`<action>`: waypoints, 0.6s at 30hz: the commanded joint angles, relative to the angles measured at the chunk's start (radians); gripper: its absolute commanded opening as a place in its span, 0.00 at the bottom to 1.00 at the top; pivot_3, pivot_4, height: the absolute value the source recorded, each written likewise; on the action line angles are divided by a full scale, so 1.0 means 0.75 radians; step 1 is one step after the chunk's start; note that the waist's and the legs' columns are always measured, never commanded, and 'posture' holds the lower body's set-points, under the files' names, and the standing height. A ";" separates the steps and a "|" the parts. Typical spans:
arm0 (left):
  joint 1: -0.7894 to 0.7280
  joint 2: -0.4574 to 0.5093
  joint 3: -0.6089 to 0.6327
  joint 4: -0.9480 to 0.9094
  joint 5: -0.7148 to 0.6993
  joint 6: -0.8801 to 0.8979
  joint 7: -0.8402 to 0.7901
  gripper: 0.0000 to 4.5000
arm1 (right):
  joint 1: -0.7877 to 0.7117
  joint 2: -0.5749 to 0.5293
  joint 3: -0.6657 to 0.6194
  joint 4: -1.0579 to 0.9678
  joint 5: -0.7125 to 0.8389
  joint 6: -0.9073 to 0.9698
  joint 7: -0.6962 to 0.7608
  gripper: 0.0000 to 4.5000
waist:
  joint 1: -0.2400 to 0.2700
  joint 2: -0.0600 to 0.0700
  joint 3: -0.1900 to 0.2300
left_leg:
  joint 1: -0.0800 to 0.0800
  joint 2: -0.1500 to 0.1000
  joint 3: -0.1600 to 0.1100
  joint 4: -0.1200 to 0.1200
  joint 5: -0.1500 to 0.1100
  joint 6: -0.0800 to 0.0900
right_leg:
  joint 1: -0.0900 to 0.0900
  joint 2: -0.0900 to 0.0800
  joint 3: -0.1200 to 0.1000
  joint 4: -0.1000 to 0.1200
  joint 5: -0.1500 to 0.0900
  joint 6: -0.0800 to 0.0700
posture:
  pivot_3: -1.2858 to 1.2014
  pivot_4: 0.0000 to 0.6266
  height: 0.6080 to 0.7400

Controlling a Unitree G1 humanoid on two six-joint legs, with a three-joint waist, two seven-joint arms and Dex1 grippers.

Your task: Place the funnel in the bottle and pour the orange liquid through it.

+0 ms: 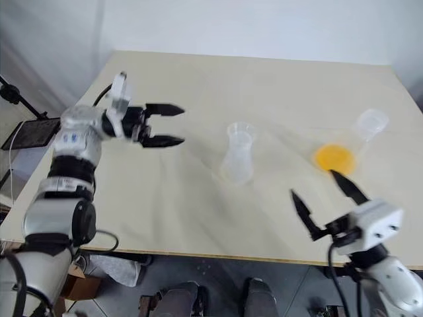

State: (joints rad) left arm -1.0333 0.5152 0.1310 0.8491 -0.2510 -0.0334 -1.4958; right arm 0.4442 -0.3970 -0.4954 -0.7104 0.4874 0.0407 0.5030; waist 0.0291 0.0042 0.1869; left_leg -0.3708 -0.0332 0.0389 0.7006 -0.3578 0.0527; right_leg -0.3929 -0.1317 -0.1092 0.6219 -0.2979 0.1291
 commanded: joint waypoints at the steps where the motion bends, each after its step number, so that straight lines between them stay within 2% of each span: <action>1: 0.135 0.032 0.062 -0.237 -0.096 0.024 0.045 0.99 | 0.085 0.052 -0.175 0.015 0.027 -0.087 -0.028 1.00 | 0.002 0.000 0.000 | 0.000 0.000 -0.001 0.000 0.000 0.000 | 0.000 0.000 0.000 0.000 0.000 0.000 | 0.52 0.24 1.00; 6: 0.508 0.080 0.116 -0.652 -0.180 0.180 0.173 0.99 | 0.232 0.150 -0.312 0.155 0.053 -0.186 0.007 1.00 | -0.010 0.001 -0.001 | 0.002 -0.001 -0.001 -0.003 0.000 0.001 | 0.001 0.000 0.006 0.000 0.000 0.000 | 0.52 0.24 1.00; 11: 0.719 0.134 0.119 -0.956 -0.255 0.337 0.259 0.99 | 0.211 0.164 -0.329 0.256 0.085 -0.201 -0.016 1.00 | -0.018 0.001 -0.001 | 0.004 0.002 -0.001 -0.002 0.000 0.000 | 0.002 0.000 0.013 -0.001 0.000 -0.001 | 0.52 0.24 1.00; 14: 0.762 0.117 0.132 -1.035 -0.289 0.352 0.332 0.99 | 0.141 0.095 -0.273 0.292 0.068 -0.156 0.009 1.00 | -0.021 0.006 -0.003 | 0.005 0.002 -0.001 -0.002 0.000 0.000 | 0.002 -0.001 0.015 -0.001 -0.001 -0.001 | 0.52 0.24 1.00; 18: 0.799 0.098 0.129 -1.122 -0.334 0.390 0.403 0.99 | -0.011 -0.034 -0.243 0.327 0.073 0.007 -0.062 1.00 | -0.021 0.007 -0.004 | 0.005 0.002 -0.001 -0.002 0.000 0.000 | 0.002 -0.002 0.015 -0.001 0.000 -0.001 | 0.52 0.24 1.00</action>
State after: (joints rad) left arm -0.4435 0.5881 0.2157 0.0609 -0.4691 0.2503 -1.2141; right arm 0.4471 -0.3962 -0.6696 -0.4591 0.5303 0.0055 0.4863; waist 0.0134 0.0094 0.1840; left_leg -0.3671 -0.0318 0.0385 0.6988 -0.3579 0.0525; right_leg -0.3917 -0.1333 -0.0980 0.6215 -0.2983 0.1283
